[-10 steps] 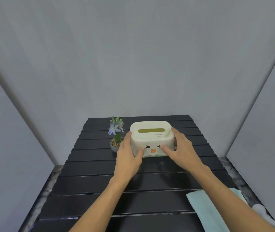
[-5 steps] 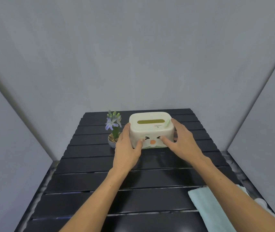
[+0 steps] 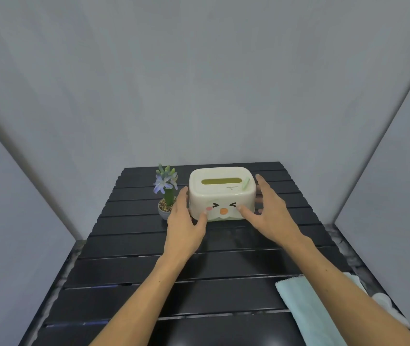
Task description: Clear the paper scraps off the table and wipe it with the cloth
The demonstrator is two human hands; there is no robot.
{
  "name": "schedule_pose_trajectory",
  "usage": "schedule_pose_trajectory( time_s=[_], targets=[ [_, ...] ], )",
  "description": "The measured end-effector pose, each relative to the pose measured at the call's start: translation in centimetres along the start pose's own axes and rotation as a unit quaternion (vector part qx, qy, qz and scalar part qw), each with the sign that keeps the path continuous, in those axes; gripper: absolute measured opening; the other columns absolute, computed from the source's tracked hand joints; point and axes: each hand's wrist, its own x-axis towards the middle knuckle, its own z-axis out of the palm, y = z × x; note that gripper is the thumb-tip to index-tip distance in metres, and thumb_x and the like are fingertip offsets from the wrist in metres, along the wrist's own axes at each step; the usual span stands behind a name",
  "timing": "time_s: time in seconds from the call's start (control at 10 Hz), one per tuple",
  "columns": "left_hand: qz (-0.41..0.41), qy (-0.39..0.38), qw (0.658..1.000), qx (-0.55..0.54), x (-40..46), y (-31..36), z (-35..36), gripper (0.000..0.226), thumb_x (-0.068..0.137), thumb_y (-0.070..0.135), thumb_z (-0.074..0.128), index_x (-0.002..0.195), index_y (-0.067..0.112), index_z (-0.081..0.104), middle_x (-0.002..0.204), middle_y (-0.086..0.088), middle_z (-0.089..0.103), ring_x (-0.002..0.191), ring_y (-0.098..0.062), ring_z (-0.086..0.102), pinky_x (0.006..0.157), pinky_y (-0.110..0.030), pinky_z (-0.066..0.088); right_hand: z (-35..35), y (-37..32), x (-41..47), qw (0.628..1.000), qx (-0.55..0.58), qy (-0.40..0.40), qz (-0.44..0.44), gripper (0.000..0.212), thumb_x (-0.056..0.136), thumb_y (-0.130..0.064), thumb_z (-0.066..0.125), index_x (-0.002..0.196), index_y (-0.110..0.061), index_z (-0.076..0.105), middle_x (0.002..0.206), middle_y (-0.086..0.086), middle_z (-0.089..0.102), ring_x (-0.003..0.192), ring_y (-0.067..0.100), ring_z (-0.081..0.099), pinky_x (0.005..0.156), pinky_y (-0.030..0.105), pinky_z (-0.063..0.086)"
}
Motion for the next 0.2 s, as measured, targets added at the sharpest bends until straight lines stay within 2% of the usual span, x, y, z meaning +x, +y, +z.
schedule_pose_trajectory(
  time_s=[0.1,0.2],
  targets=[
    [0.005,-0.002,1.0,-0.004,-0.8,-0.1,-0.6,0.073,0.09,0.033,0.067,0.151,0.031,0.027,0.148,0.006,0.046,0.128,-0.016,0.052,0.104,-0.041,0.049,-0.3,-0.1,-1.2,1.0,0.011,0.003,0.016,0.098,0.074,-0.064,0.068,0.152,-0.036,0.015,0.144,-0.008,0.046,0.117,0.011,0.054,0.097,0.044,0.053],
    [-0.005,0.001,1.0,-0.008,-2.4,0.2,-1.4,0.073,0.091,0.026,0.067,0.153,0.027,0.026,0.15,0.003,0.043,0.123,-0.013,0.053,0.102,-0.034,0.049,-0.6,-0.2,-3.0,0.999,-0.001,0.009,0.036,0.094,0.077,-0.057,0.069,0.152,-0.036,0.017,0.149,-0.005,0.042,0.122,0.013,0.051,0.1,0.045,0.05]
  ],
)
